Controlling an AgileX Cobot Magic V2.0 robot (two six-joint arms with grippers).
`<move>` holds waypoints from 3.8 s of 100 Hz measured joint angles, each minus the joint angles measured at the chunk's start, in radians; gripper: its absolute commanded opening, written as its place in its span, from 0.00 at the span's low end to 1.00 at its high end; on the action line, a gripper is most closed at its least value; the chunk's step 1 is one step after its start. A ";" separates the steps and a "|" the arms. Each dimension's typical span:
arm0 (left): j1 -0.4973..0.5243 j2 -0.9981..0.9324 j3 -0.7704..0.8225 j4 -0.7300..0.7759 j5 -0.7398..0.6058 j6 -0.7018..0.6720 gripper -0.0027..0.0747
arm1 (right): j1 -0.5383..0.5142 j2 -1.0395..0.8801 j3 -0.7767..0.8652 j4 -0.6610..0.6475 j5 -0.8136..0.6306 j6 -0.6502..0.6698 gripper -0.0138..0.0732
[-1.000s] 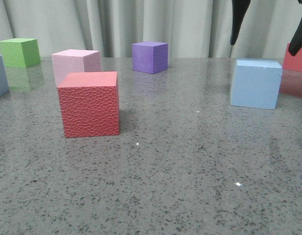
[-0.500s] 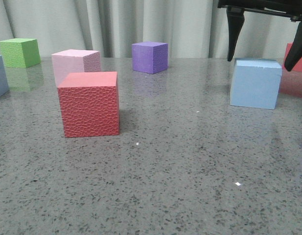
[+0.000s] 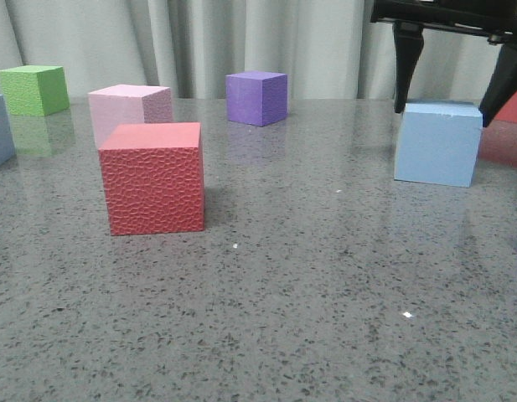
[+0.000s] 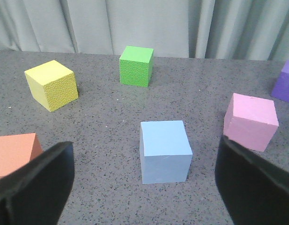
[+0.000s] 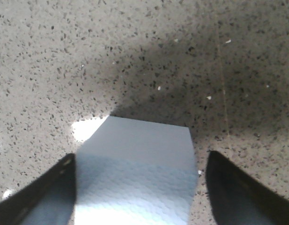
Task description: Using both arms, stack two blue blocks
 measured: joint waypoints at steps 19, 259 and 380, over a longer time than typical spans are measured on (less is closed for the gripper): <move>0.000 0.000 0.000 0.000 0.000 0.000 0.80 | 0.000 0.002 0.000 0.002 -0.002 0.000 0.58; 0.000 0.000 0.000 0.000 -0.002 0.000 0.80 | 0.306 0.135 -0.432 -0.047 0.017 0.002 0.88; 0.000 0.321 -0.265 -0.022 0.207 0.000 0.80 | 0.306 -0.983 0.637 -0.203 -0.312 -0.023 0.88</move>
